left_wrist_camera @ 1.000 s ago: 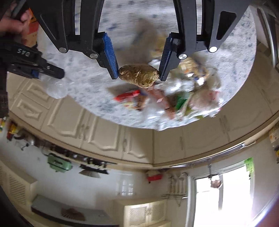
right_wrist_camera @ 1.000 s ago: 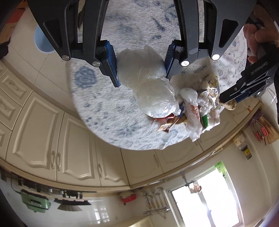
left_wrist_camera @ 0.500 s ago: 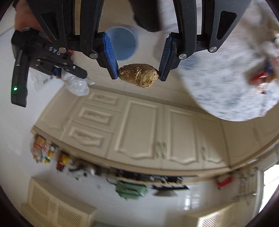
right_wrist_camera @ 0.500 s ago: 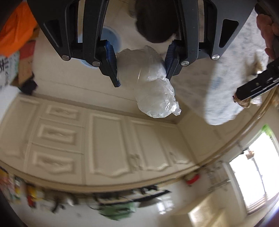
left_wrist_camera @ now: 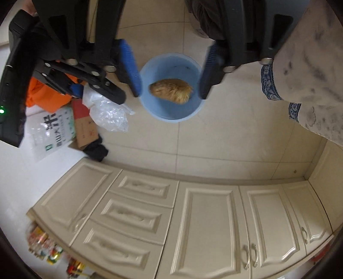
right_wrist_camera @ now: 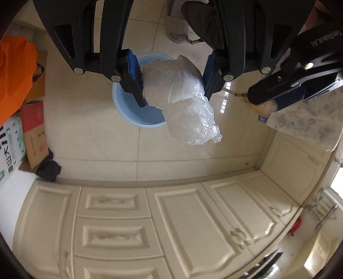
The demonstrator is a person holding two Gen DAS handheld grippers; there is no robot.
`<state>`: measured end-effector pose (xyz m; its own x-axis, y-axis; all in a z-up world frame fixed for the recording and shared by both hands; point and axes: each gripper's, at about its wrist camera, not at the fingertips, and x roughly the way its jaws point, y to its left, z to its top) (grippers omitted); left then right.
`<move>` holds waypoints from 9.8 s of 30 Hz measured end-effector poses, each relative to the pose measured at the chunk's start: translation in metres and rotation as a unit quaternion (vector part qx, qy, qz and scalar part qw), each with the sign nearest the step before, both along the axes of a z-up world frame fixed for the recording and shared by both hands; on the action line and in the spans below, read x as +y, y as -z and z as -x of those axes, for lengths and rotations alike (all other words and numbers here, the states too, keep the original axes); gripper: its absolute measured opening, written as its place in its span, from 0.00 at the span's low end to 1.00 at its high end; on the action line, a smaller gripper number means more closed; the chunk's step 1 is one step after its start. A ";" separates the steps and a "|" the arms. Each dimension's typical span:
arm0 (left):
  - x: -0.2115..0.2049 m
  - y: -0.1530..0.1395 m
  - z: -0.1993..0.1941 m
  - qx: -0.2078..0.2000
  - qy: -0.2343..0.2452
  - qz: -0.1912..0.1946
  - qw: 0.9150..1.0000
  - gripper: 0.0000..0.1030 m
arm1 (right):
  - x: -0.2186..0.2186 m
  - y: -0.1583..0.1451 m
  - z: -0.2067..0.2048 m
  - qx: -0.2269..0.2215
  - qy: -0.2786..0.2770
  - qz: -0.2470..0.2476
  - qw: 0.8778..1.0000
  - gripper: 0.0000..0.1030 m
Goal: Collect trash
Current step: 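Carry both items to the blue bin and open both tools to drop them, then return both tools from the bin to the table, then grasp the biscuit packet with the left tool while the right tool grasps the sausage wrapper, then carry both packets to the blue bin and open both tools over it, then return both tools from the bin to the table, then grasp the crumpled clear plastic with the right tool while the left tool grasps the juice carton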
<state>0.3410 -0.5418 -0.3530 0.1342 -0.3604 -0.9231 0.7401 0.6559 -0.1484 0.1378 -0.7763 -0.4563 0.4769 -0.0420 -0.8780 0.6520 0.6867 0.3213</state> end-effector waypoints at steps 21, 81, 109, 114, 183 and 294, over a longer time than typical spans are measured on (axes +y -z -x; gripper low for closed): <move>0.105 -0.153 0.034 -0.163 -0.065 0.107 0.979 0.99 | 0.039 -0.083 0.016 -0.075 0.037 0.023 0.996 1.00; 0.549 -0.193 0.122 -0.227 -0.463 0.063 0.854 0.99 | 0.467 -0.222 -0.190 -0.196 -0.410 0.087 0.887 0.71; 0.609 -0.144 -0.025 -0.119 -0.440 0.113 0.883 0.44 | 0.515 -0.181 -0.263 -0.143 -0.483 0.091 0.859 0.26; 0.625 -0.148 -0.025 -0.117 -0.429 0.143 0.884 0.27 | 0.491 -0.193 -0.236 -0.170 -0.457 0.053 0.871 0.22; 0.226 -0.190 0.069 -0.118 -0.048 0.142 0.982 0.24 | 0.094 -0.166 -0.003 -0.163 -0.079 0.049 0.982 0.28; 0.606 -0.171 0.092 -0.228 -0.451 0.087 0.858 0.99 | 0.531 -0.193 -0.232 -0.166 -0.486 0.084 0.854 0.23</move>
